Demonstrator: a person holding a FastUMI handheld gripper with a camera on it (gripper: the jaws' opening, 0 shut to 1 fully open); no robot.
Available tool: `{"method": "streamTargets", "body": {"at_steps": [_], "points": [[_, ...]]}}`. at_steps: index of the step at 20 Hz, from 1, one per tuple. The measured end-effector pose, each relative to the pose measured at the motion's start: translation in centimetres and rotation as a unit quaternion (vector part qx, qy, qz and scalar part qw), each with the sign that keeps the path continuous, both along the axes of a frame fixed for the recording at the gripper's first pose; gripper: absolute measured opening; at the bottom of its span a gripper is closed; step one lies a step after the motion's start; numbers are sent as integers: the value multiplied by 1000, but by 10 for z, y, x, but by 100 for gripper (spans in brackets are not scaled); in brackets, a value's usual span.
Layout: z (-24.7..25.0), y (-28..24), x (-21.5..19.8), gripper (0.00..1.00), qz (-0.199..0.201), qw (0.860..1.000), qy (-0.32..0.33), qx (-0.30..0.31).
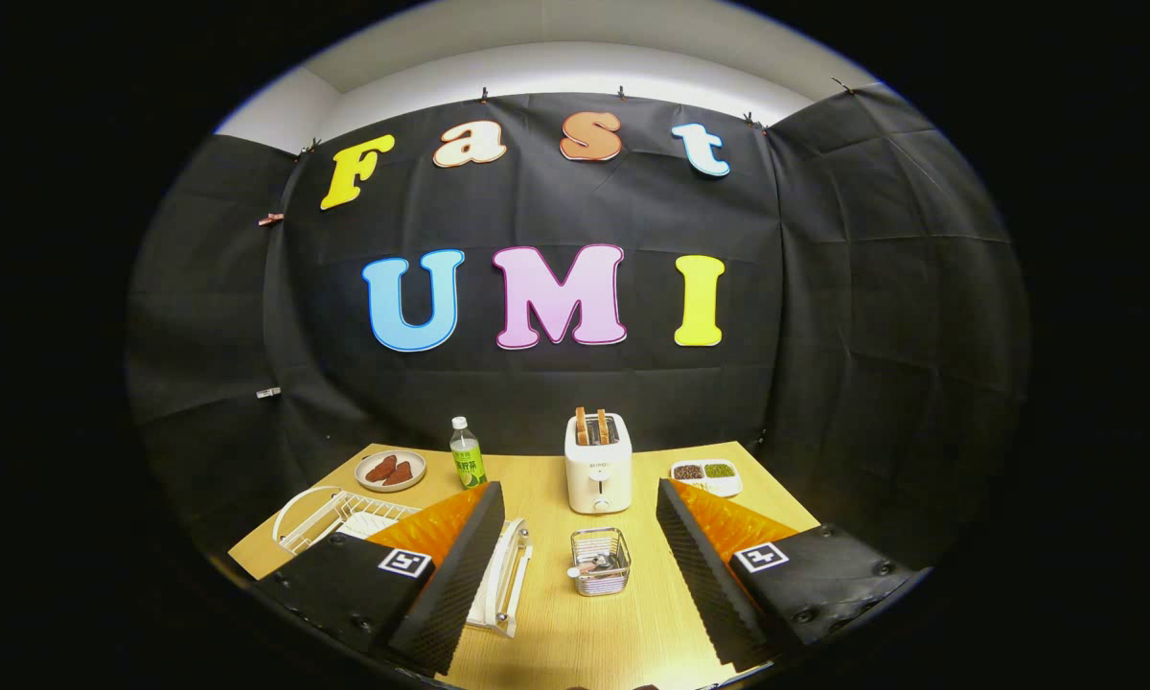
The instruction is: Take the plate from the dish rack, then take the spoon from the basket and place it into the plate.
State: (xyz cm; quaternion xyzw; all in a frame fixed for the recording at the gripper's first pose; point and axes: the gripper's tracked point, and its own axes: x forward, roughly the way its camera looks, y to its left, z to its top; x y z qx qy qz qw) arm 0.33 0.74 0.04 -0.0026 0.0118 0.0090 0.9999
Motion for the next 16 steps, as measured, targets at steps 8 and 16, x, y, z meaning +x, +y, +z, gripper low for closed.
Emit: {"method": "streamTargets", "body": {"at_steps": [8, 16], "points": [[-3, 10, 7, 98, 5, 1000, 14, 3], [-17, 44, 53, 99, 44, 995, 86, 35]]}}
